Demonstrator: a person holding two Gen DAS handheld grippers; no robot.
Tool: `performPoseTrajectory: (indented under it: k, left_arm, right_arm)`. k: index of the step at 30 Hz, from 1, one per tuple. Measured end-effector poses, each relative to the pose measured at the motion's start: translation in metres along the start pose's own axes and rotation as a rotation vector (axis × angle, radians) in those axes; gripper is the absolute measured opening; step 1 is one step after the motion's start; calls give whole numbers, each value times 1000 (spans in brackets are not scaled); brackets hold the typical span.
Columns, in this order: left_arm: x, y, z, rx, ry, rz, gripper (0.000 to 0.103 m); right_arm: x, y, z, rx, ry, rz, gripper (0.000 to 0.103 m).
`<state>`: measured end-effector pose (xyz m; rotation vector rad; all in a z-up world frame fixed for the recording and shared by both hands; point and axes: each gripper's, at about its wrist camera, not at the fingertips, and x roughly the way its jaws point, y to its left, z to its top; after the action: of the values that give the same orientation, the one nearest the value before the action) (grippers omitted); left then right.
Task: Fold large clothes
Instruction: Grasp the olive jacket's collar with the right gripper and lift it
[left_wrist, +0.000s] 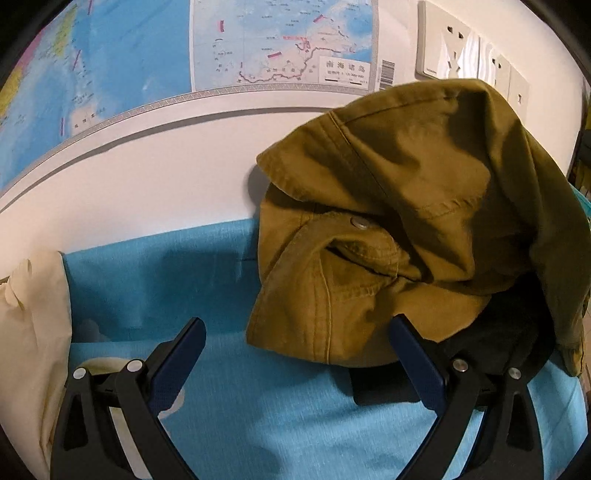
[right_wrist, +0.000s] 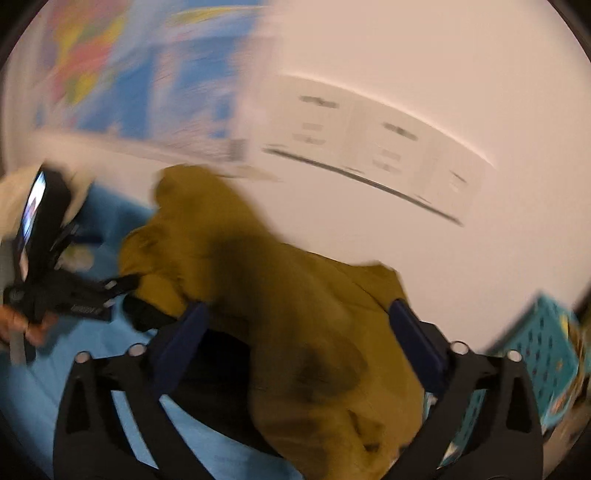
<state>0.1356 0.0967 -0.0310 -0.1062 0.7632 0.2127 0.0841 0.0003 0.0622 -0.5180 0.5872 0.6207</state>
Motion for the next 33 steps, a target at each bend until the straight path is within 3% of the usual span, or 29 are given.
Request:
performPoseTrajectory:
  k: [3,7,9,10,11,14,17,23,27,30,33]
  left_arm:
    - [1,4,1,-7,1,-5,96]
    - [5,15,1,-11,1,-13,96]
    - [4,19,-1,-8,-3,-11,96]
    - [4,22,-3,-7,-3,-13,96]
    - [4,25,-5,-7,-5,-17,96]
    - [-1,32,-11,5,-20,-35,96]
    - [-7,39,-14,3,-47,-66,96]
    - [-27,33,-17,21,-127,-223,96]
    - [-40,4,-20,84,-161,-364,96]
    - [-44,-22,-18,157,-214,-380,96]
    - [-25,-39,-3,179,-219,-325,96]
  right_arm:
    - [30,27,18,-94,21,4,97]
    - [68,38,44,-76,25,51,94]
    - [82,39,56,-70,42,81,63]
    - [88,38,61,-53,70,129,26]
    - [90,33,65,-21,97,163,11]
    - [58,21,73,-27,38,145,9]
    - [13,-10,72,73,-52,136,8]
    - [-67,-92,67,297,-184,65,8]
    - [-94,-111,54,357,-221,55,8]
    - [-109,-115,47,375,-244,54,8]
    - [-124,-115,40,383,-259,51,8]
